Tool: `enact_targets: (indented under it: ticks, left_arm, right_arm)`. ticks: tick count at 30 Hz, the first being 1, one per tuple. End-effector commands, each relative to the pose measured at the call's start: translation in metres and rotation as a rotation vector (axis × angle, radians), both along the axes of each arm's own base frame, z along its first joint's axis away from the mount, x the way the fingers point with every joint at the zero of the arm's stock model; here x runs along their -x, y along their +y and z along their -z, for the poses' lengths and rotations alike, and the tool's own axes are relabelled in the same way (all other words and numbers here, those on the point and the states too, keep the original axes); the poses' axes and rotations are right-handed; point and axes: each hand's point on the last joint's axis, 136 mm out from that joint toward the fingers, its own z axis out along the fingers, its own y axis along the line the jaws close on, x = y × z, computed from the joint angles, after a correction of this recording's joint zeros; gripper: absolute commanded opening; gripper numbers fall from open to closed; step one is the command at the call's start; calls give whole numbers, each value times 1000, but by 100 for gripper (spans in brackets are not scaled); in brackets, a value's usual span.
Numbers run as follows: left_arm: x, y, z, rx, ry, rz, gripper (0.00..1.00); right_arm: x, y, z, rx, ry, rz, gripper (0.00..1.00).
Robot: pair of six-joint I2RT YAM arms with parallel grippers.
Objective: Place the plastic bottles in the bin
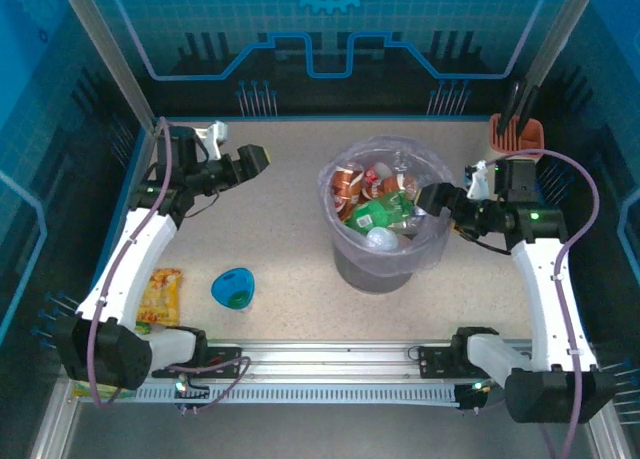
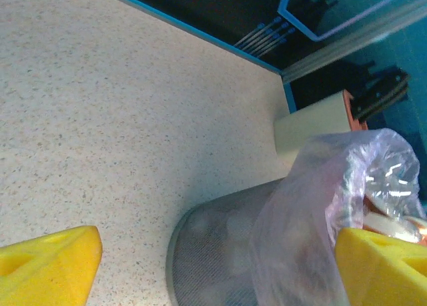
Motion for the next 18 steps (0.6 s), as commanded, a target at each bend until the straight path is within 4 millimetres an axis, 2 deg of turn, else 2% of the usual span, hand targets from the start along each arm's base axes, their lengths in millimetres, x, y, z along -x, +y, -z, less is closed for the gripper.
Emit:
enact_targets:
  ticks: [1,6,10,15,18]
  left_arm:
    - [3,14,-14,60,-25,-23,91]
    - [3,56,-17,74,-19,-123,91]
    - [4,93,-9,76,5,-217,91]
    - [5,133,13,84,54,-325,89]
    - [4,143,25,71,82,-355,89]
  right_arm:
    - [-21,31,-11,-82,-65,-4,94]
    - [-56,80,-17,-97,-157,-34,94]
    - [-86,119,-21,-92,-215,-65,94]
    - [-130,173,-28,-138,-268,-116,94]
    - [-151,199,-32,-156,-291,-142,93]
